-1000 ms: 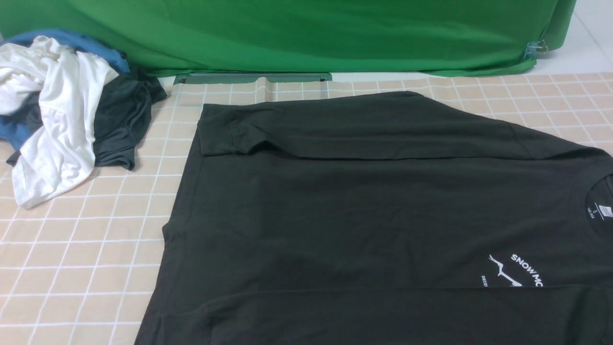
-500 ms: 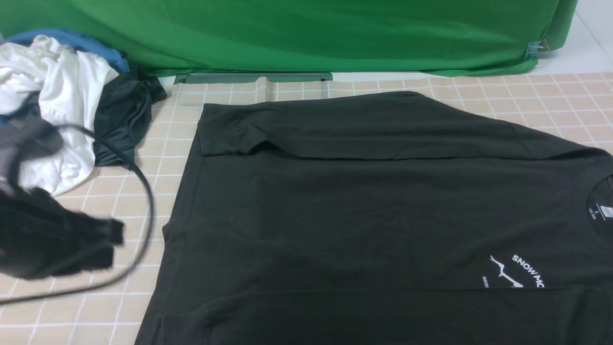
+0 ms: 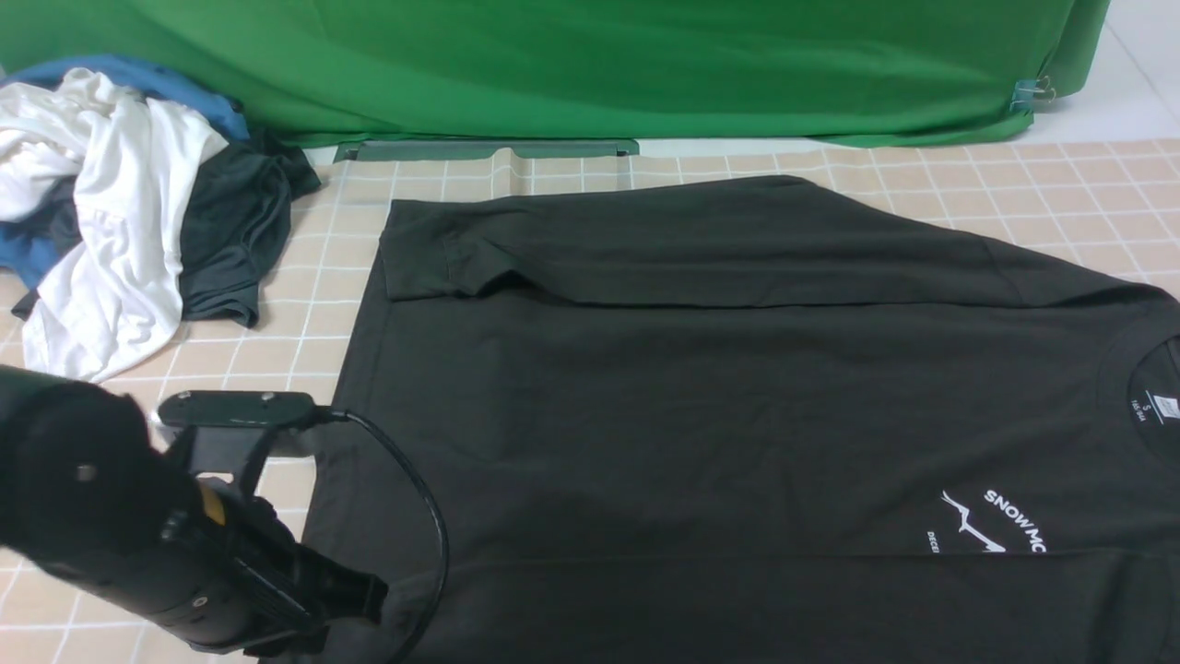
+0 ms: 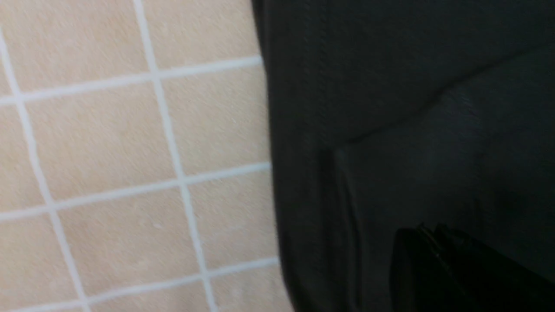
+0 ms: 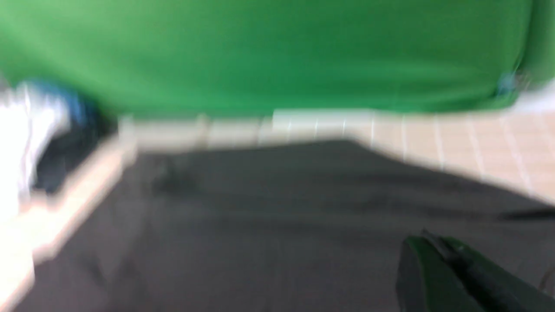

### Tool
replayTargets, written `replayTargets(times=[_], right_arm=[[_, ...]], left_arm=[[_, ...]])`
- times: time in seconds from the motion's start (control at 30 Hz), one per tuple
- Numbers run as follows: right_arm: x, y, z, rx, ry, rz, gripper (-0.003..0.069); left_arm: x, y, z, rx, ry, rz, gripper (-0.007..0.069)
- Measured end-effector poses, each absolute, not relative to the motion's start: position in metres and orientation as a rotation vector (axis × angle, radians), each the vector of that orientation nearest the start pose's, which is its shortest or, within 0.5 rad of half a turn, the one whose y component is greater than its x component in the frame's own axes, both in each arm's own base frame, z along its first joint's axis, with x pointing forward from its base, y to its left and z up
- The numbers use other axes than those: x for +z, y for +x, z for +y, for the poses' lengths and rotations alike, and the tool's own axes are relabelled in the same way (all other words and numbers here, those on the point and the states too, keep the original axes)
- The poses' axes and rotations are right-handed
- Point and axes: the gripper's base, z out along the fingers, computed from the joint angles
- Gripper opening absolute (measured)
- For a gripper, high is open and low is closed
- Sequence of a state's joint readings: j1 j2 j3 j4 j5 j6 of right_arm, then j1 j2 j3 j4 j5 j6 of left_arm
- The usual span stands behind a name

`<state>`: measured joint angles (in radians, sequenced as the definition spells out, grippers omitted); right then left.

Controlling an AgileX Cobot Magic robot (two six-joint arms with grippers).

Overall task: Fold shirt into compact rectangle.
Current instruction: 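Grasp the left edge of the dark T-shirt lying flat on the table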

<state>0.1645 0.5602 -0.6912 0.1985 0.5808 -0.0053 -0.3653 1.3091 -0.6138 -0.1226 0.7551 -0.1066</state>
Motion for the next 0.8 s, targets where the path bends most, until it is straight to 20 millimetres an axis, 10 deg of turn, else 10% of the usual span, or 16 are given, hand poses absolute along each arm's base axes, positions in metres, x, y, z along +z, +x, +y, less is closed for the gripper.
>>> replayTargets(times=[0.43,0.63,0.8], right_arm=[[0.335,0.141,0.041,0.338,-0.142,2.117,0.0038],[0.337,0.141,0.041,0.339,-0.138,2.100,0.0041],[0.337,0.141,0.041,0.339,-0.140,2.095,0.0043]], left_arm=[[0.154,0.209,-0.087,-0.189,0.281,2.954,0.0399],[0.151,0.212,-0.089,-0.182,0.292,2.978,0.0372],[0.153,0.212,-0.089,-0.181,0.306,2.987,0.0136]])
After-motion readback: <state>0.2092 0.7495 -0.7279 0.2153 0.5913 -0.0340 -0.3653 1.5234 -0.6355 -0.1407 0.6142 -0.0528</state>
